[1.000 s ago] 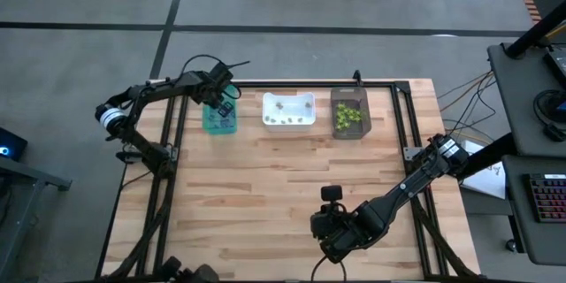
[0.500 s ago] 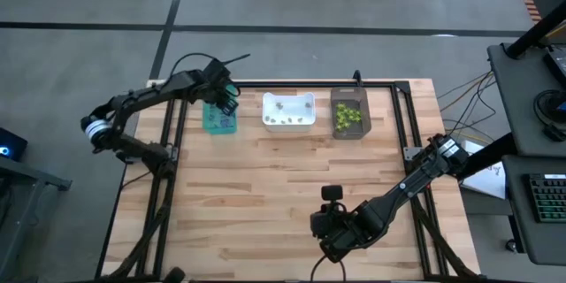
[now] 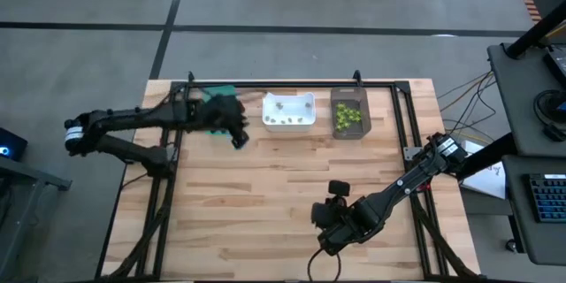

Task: Sort Halloween decoration
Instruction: Put the white skull toy into the white bin

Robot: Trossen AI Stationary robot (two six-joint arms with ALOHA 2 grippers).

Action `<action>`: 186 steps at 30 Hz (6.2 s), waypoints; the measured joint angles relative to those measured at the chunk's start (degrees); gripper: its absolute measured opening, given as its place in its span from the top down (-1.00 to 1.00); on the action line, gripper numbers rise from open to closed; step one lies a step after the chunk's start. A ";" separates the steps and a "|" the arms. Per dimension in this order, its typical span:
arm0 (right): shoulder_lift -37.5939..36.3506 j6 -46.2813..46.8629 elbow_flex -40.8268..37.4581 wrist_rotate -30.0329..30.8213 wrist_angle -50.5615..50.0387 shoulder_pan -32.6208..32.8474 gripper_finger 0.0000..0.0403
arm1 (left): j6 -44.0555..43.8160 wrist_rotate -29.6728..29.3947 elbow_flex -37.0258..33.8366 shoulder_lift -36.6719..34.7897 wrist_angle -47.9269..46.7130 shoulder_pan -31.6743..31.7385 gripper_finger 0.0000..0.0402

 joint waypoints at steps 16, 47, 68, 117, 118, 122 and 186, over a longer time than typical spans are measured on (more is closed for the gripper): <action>0.00 2.53 -0.37 -5.61 -5.75 0.52 0.66 | -5.39 -14.60 -0.04 8.35 11.01 -32.06 0.61; 0.00 37.21 -15.09 -15.61 2.77 0.81 0.95 | -6.00 -19.10 2.56 21.44 17.78 -37.51 0.60; 0.39 38.98 -18.48 -15.32 8.55 0.79 0.24 | -6.86 -19.26 2.56 21.43 17.78 -37.51 0.60; -1.02 42.15 -22.97 -15.40 8.23 0.76 0.26 | -6.84 -20.57 2.54 21.36 17.78 -37.51 0.60; -0.63 41.79 -23.08 -15.64 8.68 0.76 0.26 | -6.84 -20.57 2.54 21.36 17.78 -37.51 0.60; 0.23 41.70 -23.51 -15.87 8.73 0.76 0.26 | -6.84 -20.57 2.54 21.36 17.79 -37.51 0.60; -14.67 -30.82 -26.43 -9.27 56.26 -41.32 0.91 | -4.24 -34.05 2.54 14.65 8.98 -47.24 0.61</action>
